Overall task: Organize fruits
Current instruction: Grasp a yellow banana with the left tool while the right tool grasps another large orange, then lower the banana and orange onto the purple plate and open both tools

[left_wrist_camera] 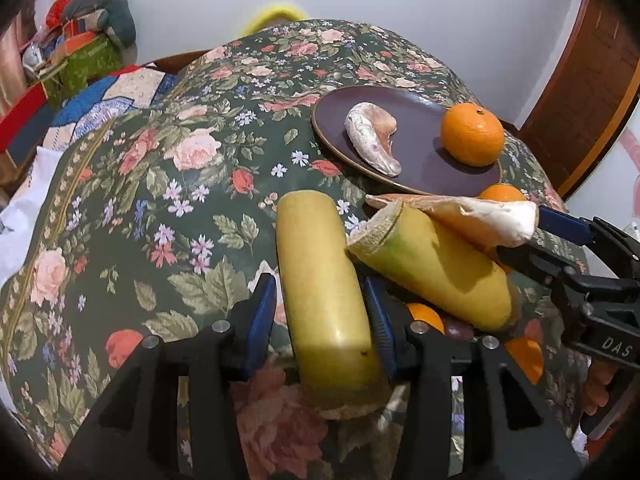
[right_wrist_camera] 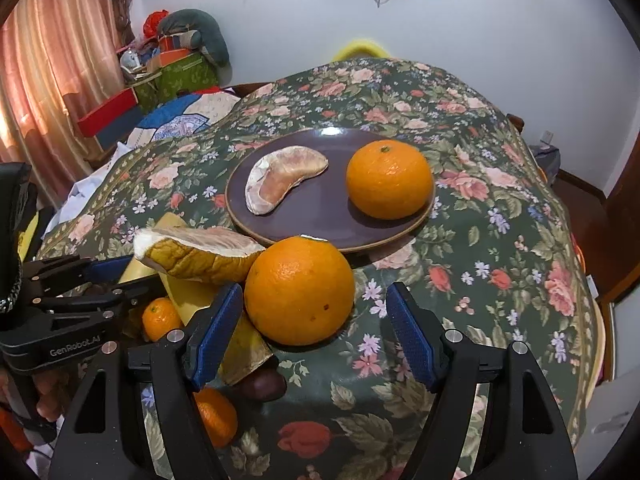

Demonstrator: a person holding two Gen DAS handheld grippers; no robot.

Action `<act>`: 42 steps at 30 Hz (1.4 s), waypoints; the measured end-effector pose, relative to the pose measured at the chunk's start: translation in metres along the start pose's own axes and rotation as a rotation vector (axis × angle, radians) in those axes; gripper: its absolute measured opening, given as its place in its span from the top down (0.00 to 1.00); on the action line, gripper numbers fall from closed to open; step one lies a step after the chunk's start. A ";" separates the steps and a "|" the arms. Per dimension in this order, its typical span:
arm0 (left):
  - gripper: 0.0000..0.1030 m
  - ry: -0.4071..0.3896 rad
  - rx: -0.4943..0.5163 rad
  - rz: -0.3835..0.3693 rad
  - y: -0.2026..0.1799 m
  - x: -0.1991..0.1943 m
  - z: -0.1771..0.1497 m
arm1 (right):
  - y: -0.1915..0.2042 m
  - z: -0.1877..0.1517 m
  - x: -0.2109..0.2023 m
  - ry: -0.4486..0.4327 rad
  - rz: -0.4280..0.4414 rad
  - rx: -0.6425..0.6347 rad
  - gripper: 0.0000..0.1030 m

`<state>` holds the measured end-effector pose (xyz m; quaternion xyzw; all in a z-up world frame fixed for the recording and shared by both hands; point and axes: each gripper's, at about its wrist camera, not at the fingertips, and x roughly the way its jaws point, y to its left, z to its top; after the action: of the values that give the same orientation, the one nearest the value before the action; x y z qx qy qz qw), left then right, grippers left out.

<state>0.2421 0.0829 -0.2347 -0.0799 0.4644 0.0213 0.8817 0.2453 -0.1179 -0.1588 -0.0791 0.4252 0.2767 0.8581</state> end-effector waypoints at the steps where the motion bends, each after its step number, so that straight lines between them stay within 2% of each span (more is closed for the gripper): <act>1: 0.57 0.000 0.001 0.002 0.000 0.001 0.001 | 0.000 0.000 0.002 0.003 0.001 0.000 0.31; 11: 0.61 -0.015 0.010 0.026 -0.001 0.007 0.005 | -0.005 0.001 0.009 -0.003 0.062 0.023 0.31; 13: 0.61 -0.014 0.005 0.020 0.000 0.006 0.005 | -0.005 0.001 0.009 0.000 0.090 0.025 0.41; 23: 0.63 -0.034 -0.027 0.017 0.011 -0.016 0.005 | -0.003 -0.002 0.000 -0.014 0.053 0.016 0.43; 34: 0.64 -0.105 0.007 -0.012 -0.008 -0.046 0.016 | -0.015 0.000 -0.019 -0.048 0.025 0.037 0.43; 42: 0.65 -0.153 0.031 -0.045 -0.024 -0.058 0.033 | -0.028 0.015 -0.041 -0.118 0.013 0.055 0.43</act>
<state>0.2394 0.0667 -0.1659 -0.0747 0.3941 0.0003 0.9160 0.2505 -0.1526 -0.1205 -0.0363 0.3818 0.2746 0.8818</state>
